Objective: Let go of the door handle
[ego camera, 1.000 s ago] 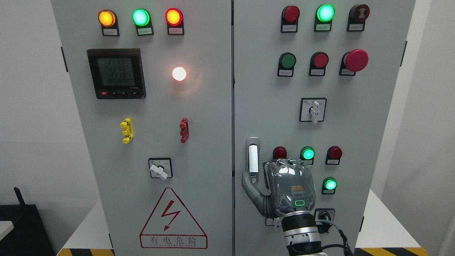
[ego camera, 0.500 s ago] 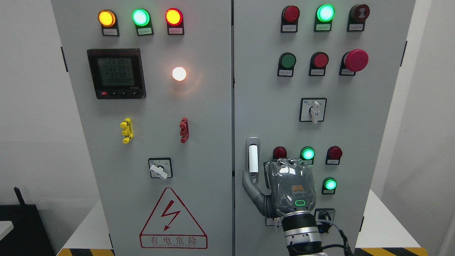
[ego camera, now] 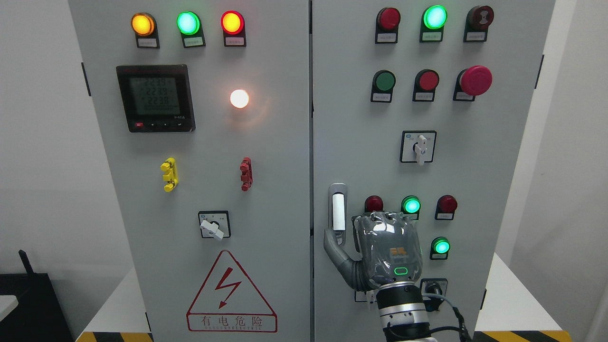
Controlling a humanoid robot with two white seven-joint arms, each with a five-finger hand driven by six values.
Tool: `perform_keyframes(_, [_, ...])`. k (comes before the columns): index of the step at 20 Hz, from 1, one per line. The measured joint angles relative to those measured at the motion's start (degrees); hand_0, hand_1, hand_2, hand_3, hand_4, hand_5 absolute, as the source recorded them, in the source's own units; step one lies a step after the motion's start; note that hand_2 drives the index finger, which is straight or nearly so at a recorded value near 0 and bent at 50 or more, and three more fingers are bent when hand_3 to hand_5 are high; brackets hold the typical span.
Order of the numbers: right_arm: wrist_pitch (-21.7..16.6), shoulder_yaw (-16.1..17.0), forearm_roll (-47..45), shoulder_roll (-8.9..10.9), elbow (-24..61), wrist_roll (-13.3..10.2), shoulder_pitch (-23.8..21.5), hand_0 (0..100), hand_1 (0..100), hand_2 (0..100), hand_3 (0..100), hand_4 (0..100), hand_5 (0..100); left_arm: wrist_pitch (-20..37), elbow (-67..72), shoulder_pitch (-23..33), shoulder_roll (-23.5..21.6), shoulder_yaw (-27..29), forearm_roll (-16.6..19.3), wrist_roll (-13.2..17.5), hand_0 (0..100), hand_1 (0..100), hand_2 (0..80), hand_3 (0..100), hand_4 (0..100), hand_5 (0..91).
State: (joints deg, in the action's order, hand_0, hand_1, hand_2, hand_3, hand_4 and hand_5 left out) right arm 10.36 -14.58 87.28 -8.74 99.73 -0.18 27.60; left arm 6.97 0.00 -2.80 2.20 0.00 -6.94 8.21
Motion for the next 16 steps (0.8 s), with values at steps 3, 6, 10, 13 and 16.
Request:
perform_keyframes(3, [0.0, 0.01, 0.0, -0.02, 0.01, 0.0, 0.0, 43, 14, 96, 100, 93, 92, 0.0, 0.0, 0.0, 0.0, 0.0, 0.0, 0.0, 12, 39, 0.0, 0, 0, 0.0])
perform_keyframes(6, [0.18, 0.02, 0.0, -0.03, 0.01, 0.0, -0.03, 44, 14, 96, 100, 93, 92, 0.0, 0.0, 0.0, 0.0, 0.0, 0.0, 0.0, 12, 39, 0.0, 0, 0, 0.0])
perform_keyframes(10, [0.31, 0.03, 0.0, -0.04, 0.02, 0.0, -0.05, 45, 15, 96, 100, 93, 92, 0.0, 0.0, 0.0, 0.0, 0.0, 0.0, 0.0, 12, 39, 0.0, 0, 0, 0.0])
perform_keyframes(13, [0.34, 0.03, 0.0, -0.04, 0.02, 0.0, -0.07, 45, 15, 96, 100, 93, 92, 0.0, 0.0, 0.0, 0.0, 0.0, 0.0, 0.0, 12, 39, 0.0, 0, 0, 0.0])
perform_keyframes(16, [0.39, 0.07, 0.0, -0.02, 0.03, 0.0, -0.07, 45, 15, 96, 100, 93, 92, -0.01, 0.0, 0.0, 0.0, 0.0, 0.0, 0.0, 12, 39, 0.0, 0, 0, 0.0])
